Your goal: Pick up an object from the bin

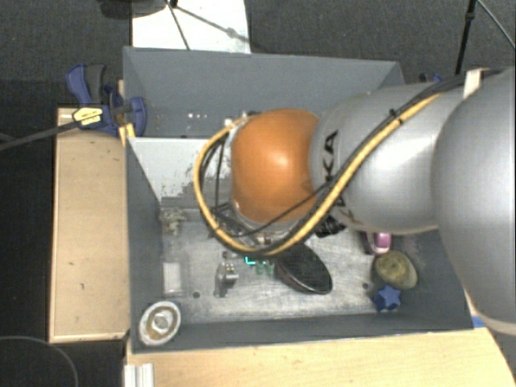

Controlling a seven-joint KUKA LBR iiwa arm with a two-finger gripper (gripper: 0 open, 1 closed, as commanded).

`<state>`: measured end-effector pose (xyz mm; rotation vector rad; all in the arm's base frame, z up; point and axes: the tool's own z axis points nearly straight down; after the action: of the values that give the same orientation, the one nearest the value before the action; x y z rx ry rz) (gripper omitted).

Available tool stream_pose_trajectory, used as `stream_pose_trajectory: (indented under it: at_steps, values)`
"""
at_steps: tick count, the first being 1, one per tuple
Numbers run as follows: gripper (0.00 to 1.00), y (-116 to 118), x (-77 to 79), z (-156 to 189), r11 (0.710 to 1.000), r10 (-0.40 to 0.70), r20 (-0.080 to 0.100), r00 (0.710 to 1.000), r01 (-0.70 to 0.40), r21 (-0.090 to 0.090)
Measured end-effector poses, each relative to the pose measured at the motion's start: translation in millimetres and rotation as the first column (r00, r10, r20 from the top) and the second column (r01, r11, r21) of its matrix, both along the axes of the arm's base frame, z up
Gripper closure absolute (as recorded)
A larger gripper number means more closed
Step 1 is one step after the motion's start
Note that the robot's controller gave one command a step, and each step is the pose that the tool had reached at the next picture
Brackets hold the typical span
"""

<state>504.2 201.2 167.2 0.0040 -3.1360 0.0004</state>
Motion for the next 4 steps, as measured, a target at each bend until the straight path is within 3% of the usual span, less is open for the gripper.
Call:
stream_pose_trajectory:
  at_steps: [1,2,3,4]
  values:
    - [0.00,-65.0,54.1,-98.3,0.986,0.168,0.007,0.986,-0.168,0.001]
    - [0.00,-142.8,24.1,-95.7,0.972,0.235,0.007,0.972,-0.235,-0.001]
    - [0.00,-186.9,-22.2,-66.6,0.989,-0.150,0.006,0.989,0.150,-0.001]
    - [0.00,-153.3,-15.1,-96.3,0.937,-0.350,0.004,0.937,0.350,0.001]
